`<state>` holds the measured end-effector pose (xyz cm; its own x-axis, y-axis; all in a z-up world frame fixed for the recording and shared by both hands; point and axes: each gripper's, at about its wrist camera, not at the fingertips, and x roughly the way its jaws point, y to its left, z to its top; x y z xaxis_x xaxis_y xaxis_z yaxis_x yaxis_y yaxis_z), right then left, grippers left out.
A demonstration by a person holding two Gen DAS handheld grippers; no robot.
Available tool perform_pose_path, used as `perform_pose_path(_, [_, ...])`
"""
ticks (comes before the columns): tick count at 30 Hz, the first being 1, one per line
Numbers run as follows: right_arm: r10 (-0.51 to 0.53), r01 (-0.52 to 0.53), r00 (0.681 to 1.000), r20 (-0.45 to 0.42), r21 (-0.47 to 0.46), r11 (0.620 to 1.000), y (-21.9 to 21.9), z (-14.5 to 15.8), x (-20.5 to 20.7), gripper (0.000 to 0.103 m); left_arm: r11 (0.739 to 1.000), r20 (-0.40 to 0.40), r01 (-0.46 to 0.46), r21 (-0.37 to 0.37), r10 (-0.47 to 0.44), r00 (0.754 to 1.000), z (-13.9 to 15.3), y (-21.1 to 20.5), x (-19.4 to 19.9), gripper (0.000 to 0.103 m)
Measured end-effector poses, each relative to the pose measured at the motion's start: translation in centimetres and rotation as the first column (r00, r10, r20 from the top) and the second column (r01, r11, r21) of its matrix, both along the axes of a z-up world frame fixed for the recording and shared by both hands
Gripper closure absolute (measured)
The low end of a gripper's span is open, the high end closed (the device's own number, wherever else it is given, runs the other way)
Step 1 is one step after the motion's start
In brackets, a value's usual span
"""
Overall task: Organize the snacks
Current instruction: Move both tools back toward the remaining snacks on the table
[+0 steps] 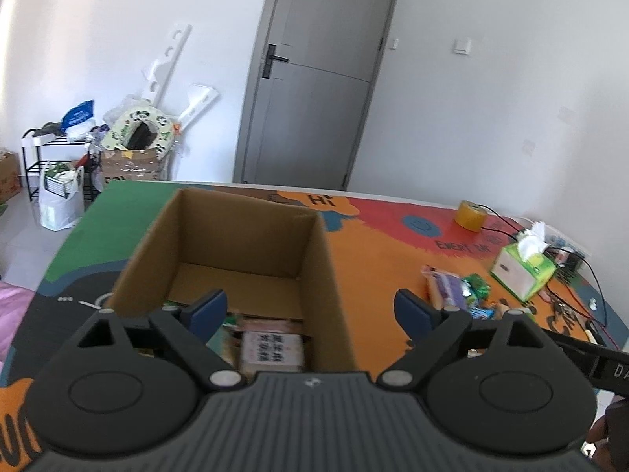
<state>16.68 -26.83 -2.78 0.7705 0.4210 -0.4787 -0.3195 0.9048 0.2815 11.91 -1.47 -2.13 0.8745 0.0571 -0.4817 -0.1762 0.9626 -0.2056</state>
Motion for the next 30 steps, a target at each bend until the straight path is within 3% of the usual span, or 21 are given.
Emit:
perform_pose_path(25, [-0.109,0.109,0.994,0.008,-0.007,0.994,-7.1,-3.0,-0.2,0.001,0.981,-0.003,0.194,0.020,-0.194,0.981,-1.5,-7.7,2.1,0.011])
perform_pose_path(30, [-0.113,0.113,0.994,-0.013,-0.015,0.994,-7.6,-4.2,0.5,0.006,0.977,-0.018,0.210,0.028,-0.209,0.978,-2.4,-8.5,2.9,0.012])
